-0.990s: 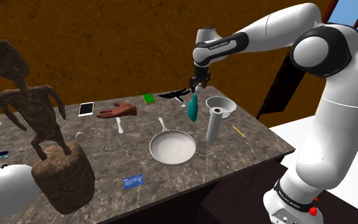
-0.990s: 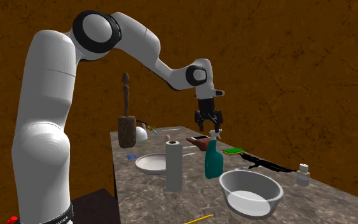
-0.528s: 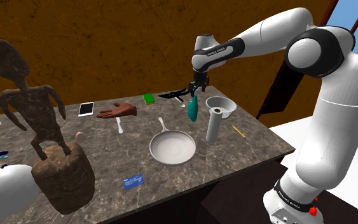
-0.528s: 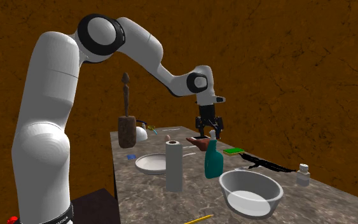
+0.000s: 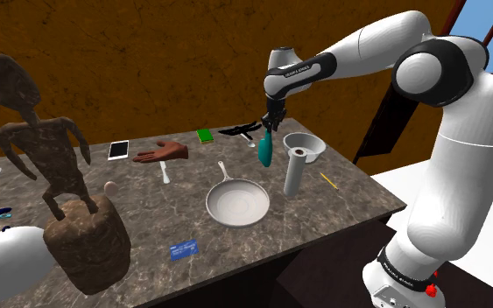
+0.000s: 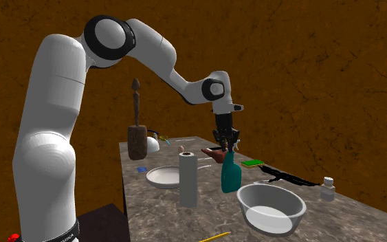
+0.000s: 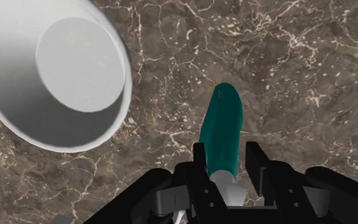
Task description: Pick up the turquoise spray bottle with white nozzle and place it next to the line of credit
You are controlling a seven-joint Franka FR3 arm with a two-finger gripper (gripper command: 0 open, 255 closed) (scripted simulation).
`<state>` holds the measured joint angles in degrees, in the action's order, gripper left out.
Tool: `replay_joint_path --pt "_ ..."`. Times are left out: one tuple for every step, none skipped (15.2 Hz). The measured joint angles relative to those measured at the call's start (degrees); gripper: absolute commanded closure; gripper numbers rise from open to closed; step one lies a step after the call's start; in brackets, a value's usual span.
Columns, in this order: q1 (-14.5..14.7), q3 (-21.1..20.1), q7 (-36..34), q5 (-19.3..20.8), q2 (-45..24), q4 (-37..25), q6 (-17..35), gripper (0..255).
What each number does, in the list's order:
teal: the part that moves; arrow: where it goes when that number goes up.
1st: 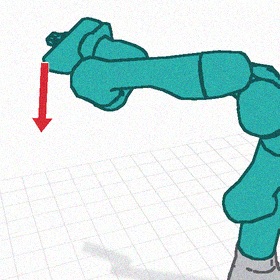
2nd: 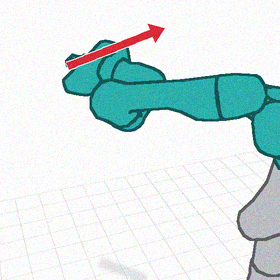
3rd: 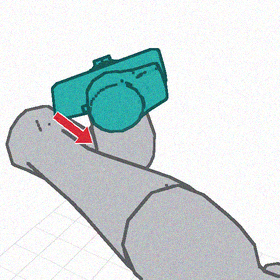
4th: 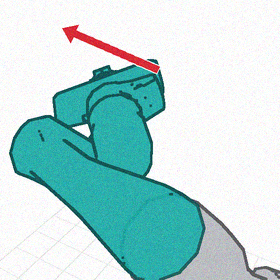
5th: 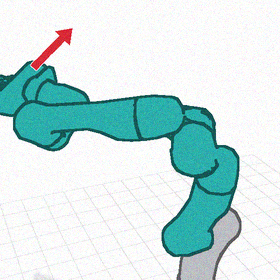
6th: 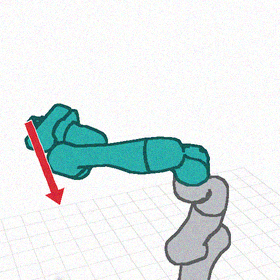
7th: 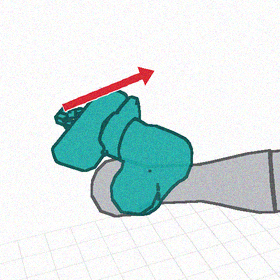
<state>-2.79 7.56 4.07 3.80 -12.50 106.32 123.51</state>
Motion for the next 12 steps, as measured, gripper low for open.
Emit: replay_joint_path --pt "0.00 0.00 0.00 0.00 0.00 0.00 0.00 255" --pt "0.00 0.00 0.00 0.00 0.00 0.00 0.00 255" --pt "0.00 0.00 0.00 0.00 0.00 0.00 0.00 255" --pt "0.00 0.00 0.00 0.00 0.00 -0.01 -0.01 255" --pt "0.00 -0.01 0.00 -0.01 0.00 -0.01 -0.01 255" --pt "0.01 -0.01 0.00 -0.01 0.00 -0.01 -0.01 255" --pt "0.01 -0.01 0.00 -0.01 0.00 -0.01 -0.01 255" --pt "0.01 -0.01 0.00 -0.01 0.01 -0.01 0.00 255" --pt "0.00 0.00 0.03 0.00 0.10 -0.23 -0.34 255" --pt "0.00 0.01 0.07 -0.01 0.22 -0.56 -0.78 255" --pt "0.01 0.01 0.08 0.02 0.53 -0.84 -1.37 255" --pt "0.03 0.01 0.11 0.02 0.73 -1.31 -2.03 255"
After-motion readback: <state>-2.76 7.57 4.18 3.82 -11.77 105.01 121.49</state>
